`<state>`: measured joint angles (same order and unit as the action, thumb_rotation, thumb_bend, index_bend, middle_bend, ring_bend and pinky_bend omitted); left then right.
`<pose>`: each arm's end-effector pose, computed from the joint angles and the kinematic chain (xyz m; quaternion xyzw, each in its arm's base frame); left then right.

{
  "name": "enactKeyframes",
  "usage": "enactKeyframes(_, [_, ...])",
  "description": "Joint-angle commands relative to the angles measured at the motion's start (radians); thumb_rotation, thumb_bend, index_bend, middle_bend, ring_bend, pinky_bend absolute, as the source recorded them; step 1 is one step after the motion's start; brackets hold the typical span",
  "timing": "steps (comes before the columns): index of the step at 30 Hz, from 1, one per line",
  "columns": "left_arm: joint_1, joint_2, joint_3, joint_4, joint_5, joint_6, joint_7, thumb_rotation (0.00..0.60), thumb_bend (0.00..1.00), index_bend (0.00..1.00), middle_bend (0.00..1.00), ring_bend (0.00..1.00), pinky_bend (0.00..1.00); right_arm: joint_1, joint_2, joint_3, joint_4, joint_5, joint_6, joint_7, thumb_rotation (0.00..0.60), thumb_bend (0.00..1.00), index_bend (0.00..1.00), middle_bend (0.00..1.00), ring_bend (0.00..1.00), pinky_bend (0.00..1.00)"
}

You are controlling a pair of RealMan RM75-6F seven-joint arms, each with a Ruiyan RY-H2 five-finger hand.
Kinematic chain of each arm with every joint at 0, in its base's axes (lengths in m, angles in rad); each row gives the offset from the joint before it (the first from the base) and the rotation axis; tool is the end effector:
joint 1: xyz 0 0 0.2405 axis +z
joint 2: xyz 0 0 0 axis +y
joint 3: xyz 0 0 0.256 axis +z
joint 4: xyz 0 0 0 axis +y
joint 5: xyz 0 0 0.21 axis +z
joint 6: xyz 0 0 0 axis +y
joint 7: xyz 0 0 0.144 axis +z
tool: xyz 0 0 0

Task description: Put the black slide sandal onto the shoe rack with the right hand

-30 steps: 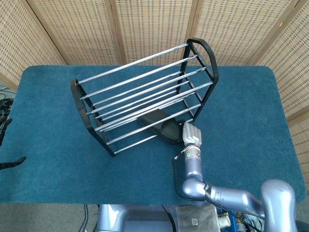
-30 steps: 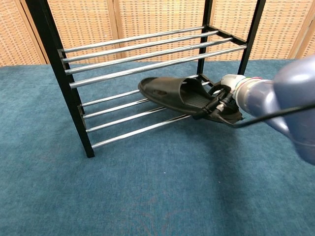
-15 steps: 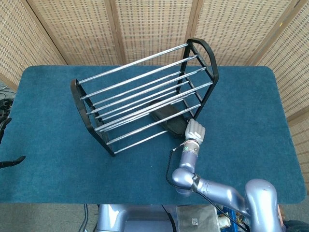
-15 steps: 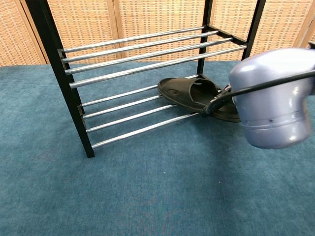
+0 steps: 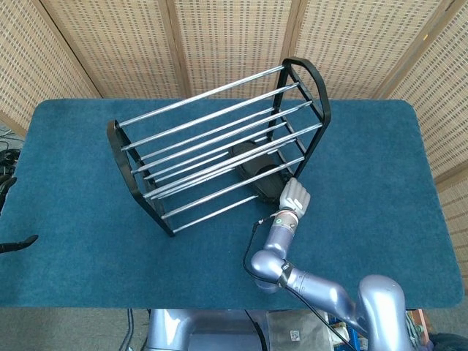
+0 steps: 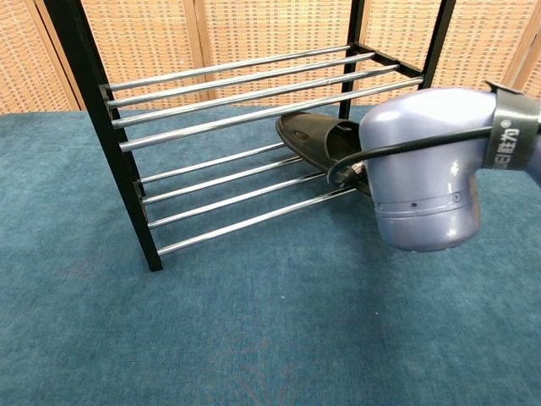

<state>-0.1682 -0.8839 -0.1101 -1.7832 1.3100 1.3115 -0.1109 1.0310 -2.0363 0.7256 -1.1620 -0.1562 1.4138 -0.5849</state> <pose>-0.3007 0.2144 0.2122 -0.5600 -0.4507 -0.3750 0.5854 -0.0916 -0.3884 -0.0659 0.3340 -0.6900 0.3258 0.5533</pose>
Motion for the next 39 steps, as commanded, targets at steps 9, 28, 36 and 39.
enactKeyframes(9, [-0.013, 0.001, -0.003, 0.01, -0.022, -0.031, -0.009, 0.6, 0.04, 0.0, 0.0, 0.0, 0.0, 0.029, -0.027, 0.065, 0.049, -0.037, 0.017, -0.019, 0.6, 0.54, 0.61, 0.66, 0.54, 0.59])
enactKeyframes(28, [-0.022, 0.008, -0.005, 0.024, -0.028, -0.052, -0.043, 0.6, 0.04, 0.0, 0.0, 0.0, 0.0, 0.061, -0.09, 0.132, 0.107, -0.108, -0.041, 0.069, 0.6, 0.54, 0.61, 0.63, 0.54, 0.59])
enactKeyframes(36, [-0.022, 0.011, -0.005, 0.027, -0.024, -0.053, -0.054, 0.6, 0.04, 0.0, 0.0, 0.0, 0.0, 0.06, -0.103, 0.134, 0.097, -0.132, -0.067, 0.099, 0.6, 0.49, 0.56, 0.55, 0.5, 0.53])
enactKeyframes(39, [-0.022, 0.012, -0.005, 0.027, -0.025, -0.053, -0.06, 0.6, 0.03, 0.0, 0.0, 0.0, 0.0, 0.05, -0.097, 0.141, 0.066, -0.098, -0.102, 0.073, 0.6, 0.14, 0.19, 0.16, 0.15, 0.14])
